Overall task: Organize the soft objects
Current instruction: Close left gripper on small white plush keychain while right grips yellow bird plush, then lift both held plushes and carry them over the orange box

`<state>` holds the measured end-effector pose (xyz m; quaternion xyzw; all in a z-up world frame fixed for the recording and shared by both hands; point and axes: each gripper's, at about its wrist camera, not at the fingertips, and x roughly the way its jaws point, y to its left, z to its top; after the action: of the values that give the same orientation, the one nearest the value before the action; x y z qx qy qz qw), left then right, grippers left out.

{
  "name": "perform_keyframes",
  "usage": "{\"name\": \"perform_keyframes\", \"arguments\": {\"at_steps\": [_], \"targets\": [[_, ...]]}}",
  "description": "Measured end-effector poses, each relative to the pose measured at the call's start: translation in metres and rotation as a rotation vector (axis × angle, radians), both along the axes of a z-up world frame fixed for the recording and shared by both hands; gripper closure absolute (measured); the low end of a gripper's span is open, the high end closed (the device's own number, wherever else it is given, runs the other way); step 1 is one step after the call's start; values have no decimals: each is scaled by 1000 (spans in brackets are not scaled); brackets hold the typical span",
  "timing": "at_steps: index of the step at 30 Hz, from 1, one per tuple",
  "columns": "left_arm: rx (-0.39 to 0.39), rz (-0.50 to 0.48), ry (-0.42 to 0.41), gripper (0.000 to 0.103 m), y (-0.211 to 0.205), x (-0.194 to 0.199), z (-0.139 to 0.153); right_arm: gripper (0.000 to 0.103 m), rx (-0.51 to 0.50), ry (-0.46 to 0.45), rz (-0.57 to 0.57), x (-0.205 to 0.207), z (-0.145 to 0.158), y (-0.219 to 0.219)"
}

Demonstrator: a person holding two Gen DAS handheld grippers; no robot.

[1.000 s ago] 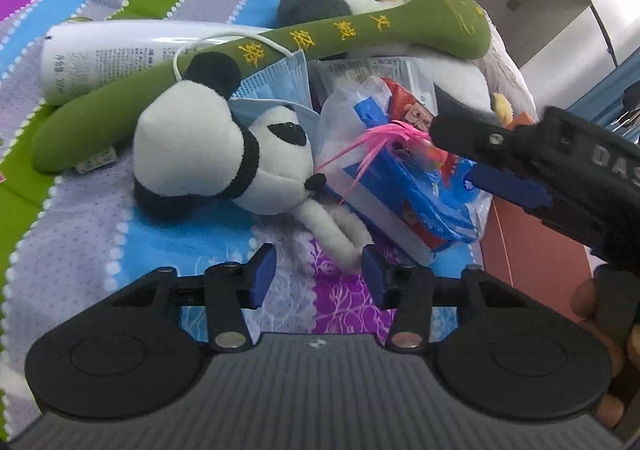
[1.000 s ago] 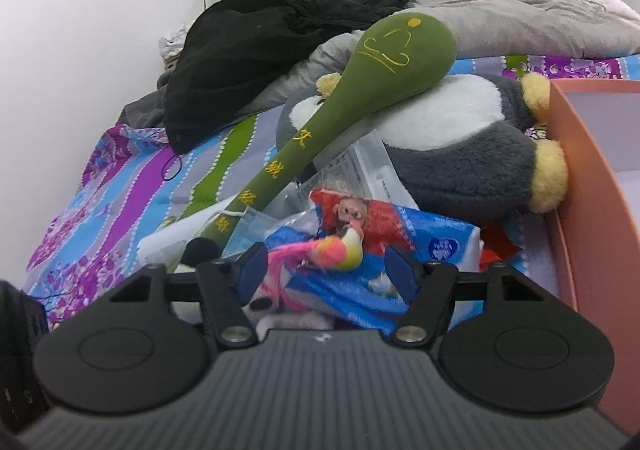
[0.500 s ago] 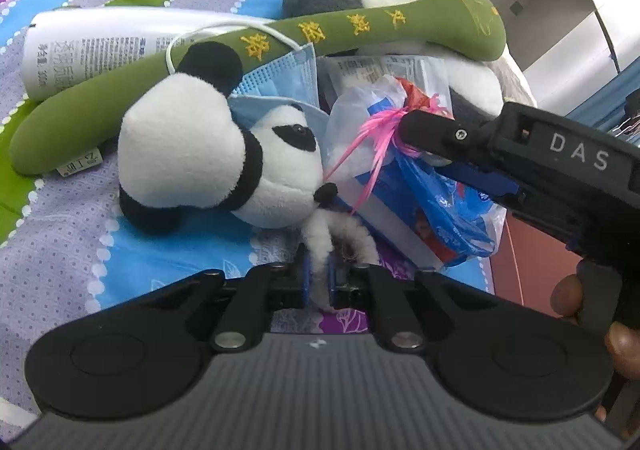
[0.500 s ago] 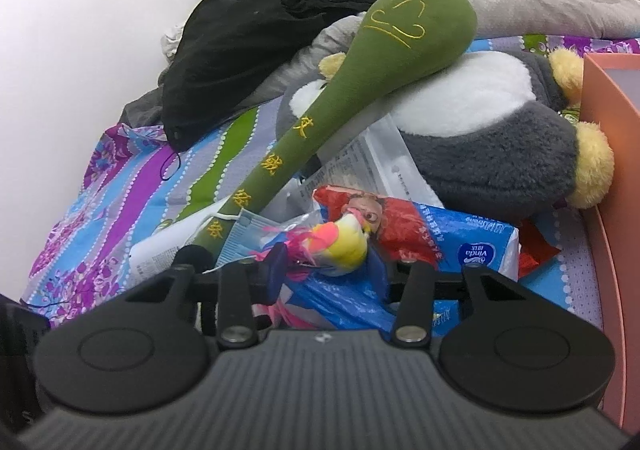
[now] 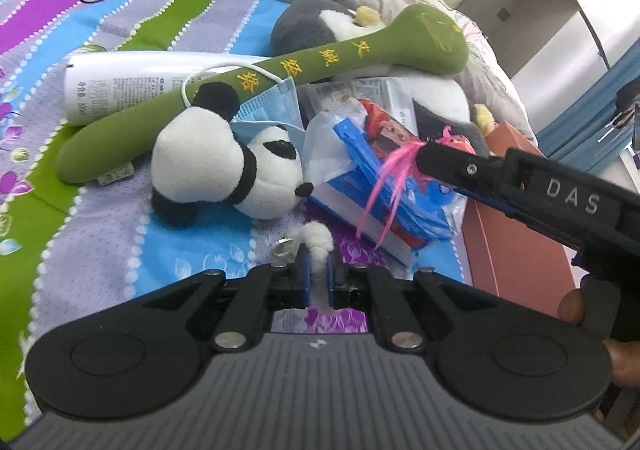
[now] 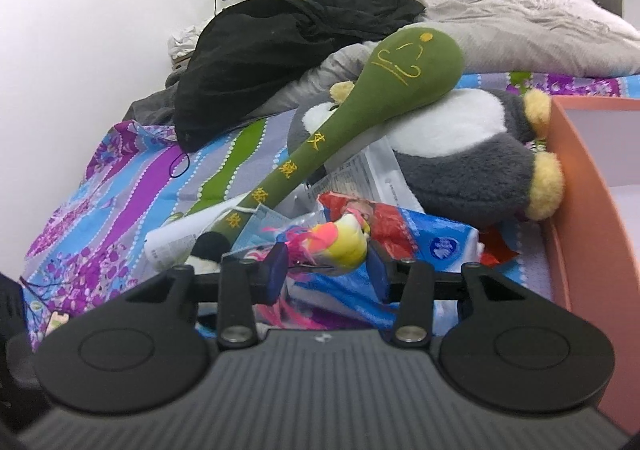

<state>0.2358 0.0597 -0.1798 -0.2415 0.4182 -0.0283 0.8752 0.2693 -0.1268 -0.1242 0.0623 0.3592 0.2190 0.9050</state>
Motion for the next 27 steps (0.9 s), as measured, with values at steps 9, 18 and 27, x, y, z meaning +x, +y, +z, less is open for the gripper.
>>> {"name": "perform_keyframes", "arguments": {"at_steps": [9, 18, 27], "targets": [[24, 4, -5, 94, -1, -47, 16, 57, -52, 0, 3, -45, 7, -12], [51, -2, -32, 94, -10, -84, 51, 57, -92, 11, 2, -87, 20, -28], [62, -43, -40, 94, -29, -117, 76, 57, -127, 6, -15, -130, 38, -42]]}}
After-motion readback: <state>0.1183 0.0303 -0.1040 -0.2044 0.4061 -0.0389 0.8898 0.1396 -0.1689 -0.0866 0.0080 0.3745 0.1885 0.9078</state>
